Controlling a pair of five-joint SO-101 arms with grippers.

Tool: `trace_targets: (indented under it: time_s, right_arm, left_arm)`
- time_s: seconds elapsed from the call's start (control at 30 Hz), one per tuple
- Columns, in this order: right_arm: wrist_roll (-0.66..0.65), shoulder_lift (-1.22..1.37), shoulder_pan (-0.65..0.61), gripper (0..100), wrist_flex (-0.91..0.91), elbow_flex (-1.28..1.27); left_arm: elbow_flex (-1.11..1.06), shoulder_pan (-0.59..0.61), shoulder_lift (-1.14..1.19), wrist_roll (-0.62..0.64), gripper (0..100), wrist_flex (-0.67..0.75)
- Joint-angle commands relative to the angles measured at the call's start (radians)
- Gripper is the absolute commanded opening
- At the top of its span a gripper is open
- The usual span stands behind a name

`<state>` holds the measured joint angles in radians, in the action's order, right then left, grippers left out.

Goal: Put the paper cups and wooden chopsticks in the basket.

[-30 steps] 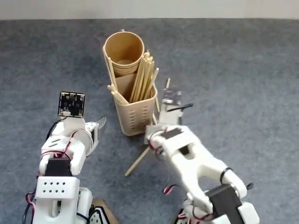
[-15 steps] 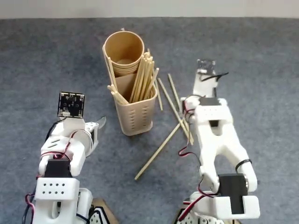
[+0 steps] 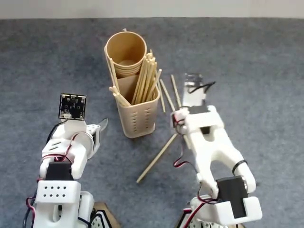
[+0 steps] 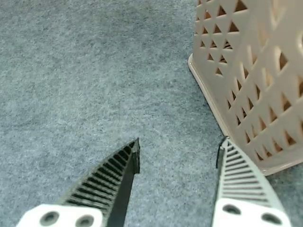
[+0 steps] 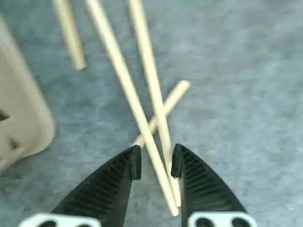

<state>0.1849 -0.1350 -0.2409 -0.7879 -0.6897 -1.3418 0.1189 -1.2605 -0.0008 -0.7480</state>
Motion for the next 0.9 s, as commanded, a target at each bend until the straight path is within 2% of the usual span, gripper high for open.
trace_targets:
  time_s: [0.0,0.1,0.2,0.37,0.6,0.87]
  right_arm:
    - [0.011,-0.015,-0.035,11.7,-0.004,0.008]
    - [0.009,-0.016,0.027,11.7,-0.004,0.012]
    - [-0.060,-0.016,0.054,11.7,-0.007,0.045]
    - [-0.184,-0.005,0.019,11.7,-0.004,0.065]
    - [-0.290,-0.004,-0.015,11.7,0.002,0.039]
    - [-0.347,0.005,-0.064,11.7,0.220,0.007]
  left_arm:
    - [0.007,-0.008,-0.018,0.006,26,0.017]
    - [0.007,-0.008,-0.018,0.006,26,0.017]
    - [0.007,-0.008,-0.018,0.006,26,0.017]
    - [0.007,-0.008,-0.018,0.006,26,0.018]
    - [0.007,-0.008,-0.018,0.006,26,0.018]
    - [0.007,-0.008,-0.018,0.006,26,0.017]
